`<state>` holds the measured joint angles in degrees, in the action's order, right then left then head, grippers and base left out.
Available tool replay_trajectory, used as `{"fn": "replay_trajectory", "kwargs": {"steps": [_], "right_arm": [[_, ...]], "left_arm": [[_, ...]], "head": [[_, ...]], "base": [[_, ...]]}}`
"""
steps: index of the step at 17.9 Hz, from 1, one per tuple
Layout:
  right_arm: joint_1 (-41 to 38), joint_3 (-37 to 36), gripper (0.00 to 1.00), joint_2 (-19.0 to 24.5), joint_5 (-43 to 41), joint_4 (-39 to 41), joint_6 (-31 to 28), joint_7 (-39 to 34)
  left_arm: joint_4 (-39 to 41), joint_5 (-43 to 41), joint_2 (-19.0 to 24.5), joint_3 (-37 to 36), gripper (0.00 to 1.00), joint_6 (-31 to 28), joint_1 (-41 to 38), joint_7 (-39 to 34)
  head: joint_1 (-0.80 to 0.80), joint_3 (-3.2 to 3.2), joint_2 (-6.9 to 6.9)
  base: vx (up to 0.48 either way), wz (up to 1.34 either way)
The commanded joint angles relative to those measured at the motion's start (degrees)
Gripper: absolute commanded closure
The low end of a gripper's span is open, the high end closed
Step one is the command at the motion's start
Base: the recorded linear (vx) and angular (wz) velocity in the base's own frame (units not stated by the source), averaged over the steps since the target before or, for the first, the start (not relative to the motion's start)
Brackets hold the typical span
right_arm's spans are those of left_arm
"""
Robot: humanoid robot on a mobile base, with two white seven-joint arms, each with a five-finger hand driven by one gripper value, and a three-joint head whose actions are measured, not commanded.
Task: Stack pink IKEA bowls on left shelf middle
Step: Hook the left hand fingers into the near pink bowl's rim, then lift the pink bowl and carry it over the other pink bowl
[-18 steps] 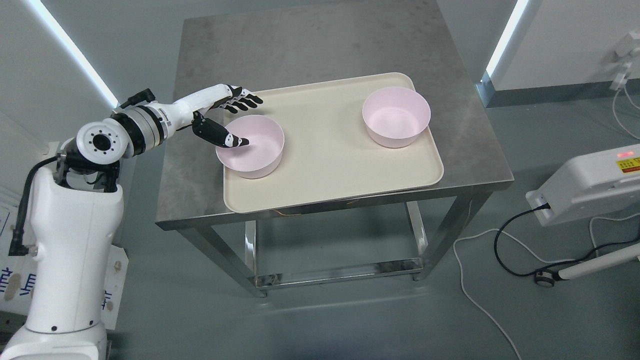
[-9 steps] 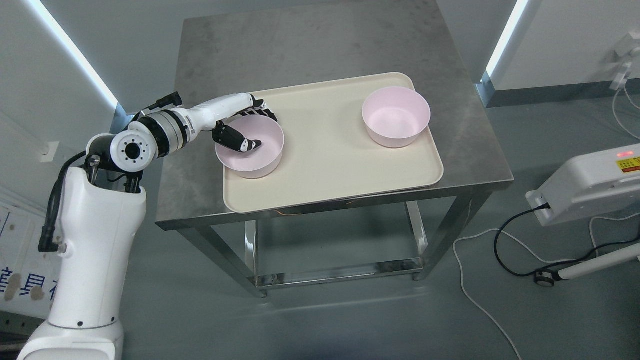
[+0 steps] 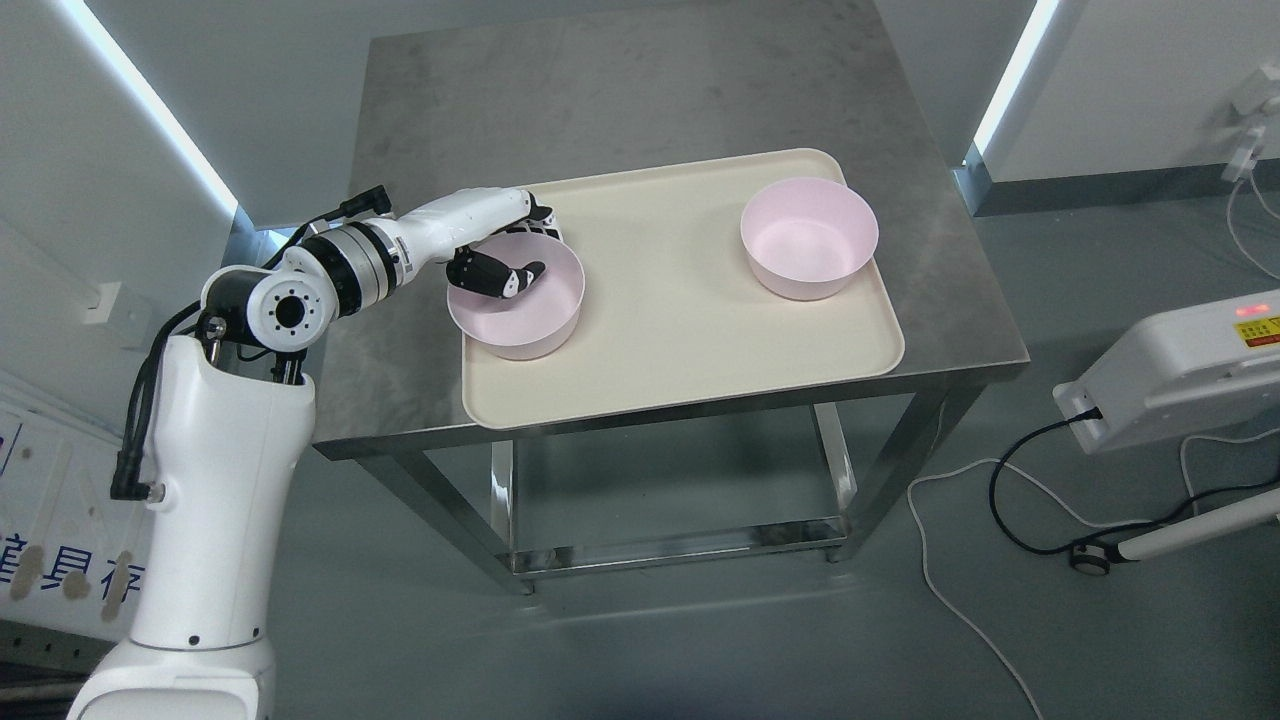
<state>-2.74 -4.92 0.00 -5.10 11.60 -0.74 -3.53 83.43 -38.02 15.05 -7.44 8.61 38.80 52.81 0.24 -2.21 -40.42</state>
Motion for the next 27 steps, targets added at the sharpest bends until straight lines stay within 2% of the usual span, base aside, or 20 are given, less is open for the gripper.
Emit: {"fn": "replay_trajectory", "kwargs": {"steps": [1,5,9,10,11,13,19,24,27], "right_arm": [[0.0,0.0,0.00,-1.0,0.0,0.0,0.0,0.0],[0.0,0.0,0.00,-1.0,0.0,0.0,0.0,0.0],[0.0,0.0,0.00,-1.0,0.0,0.0,0.0,0.0],[0.0,0.0,0.00,-1.0,0.0,0.0,0.0,0.0],[0.0,0.0,0.00,-1.0,0.0,0.0,0.0,0.0],[0.0,0.0,0.00,-1.0,0.0,0.0,0.0,0.0],[0.0,0.0,0.00,-1.0,0.0,0.0,0.0,0.0],[0.0,0.0,0.00,-1.0,0.0,0.0,0.0,0.0],[0.0,0.0,0.00,-1.0,0.0,0.0,0.0,0.0]], "left_arm": [[-2.6,-0.3,-3.1,6.0,0.98,2.5,1.7,0.2],[-2.0,0.4,-3.9,8.6,0.99,3.8,5.0,0.7],[-0.6,0.6,-13.7,8.8,0.99,3.5,10.2,4.7],[-0.6,0.6,-14.1,8.1,0.99,3.4,11.9,5.8],[-0.8,0.6,-14.1,6.3,0.99,3.3,13.3,5.9],[-1.3,1.9,-14.1,-3.1,0.99,2.8,15.5,4.9],[-4.9,5.6,-14.1,-28.7,0.97,1.5,20.2,-5.8],[-16.7,6.0,-14.1,-37.5,0.97,1.4,26.1,-17.2],[-20.4,6.4,-14.1,-40.4,0.97,1.4,26.7,-17.6]], "head": [[0.00,0.00,0.00],[0.00,0.00,0.00],[0.00,0.00,0.00],[0.00,0.00,0.00],[0.00,0.00,0.00],[0.00,0.00,0.00],[0.00,0.00,0.00],[0.00,0.00,0.00],[0.00,0.00,0.00]], "base": [[0.000,0.00],[0.000,0.00],[0.000,0.00],[0.000,0.00],[0.000,0.00],[0.000,0.00],[0.000,0.00],[0.000,0.00],[0.000,0.00]]}}
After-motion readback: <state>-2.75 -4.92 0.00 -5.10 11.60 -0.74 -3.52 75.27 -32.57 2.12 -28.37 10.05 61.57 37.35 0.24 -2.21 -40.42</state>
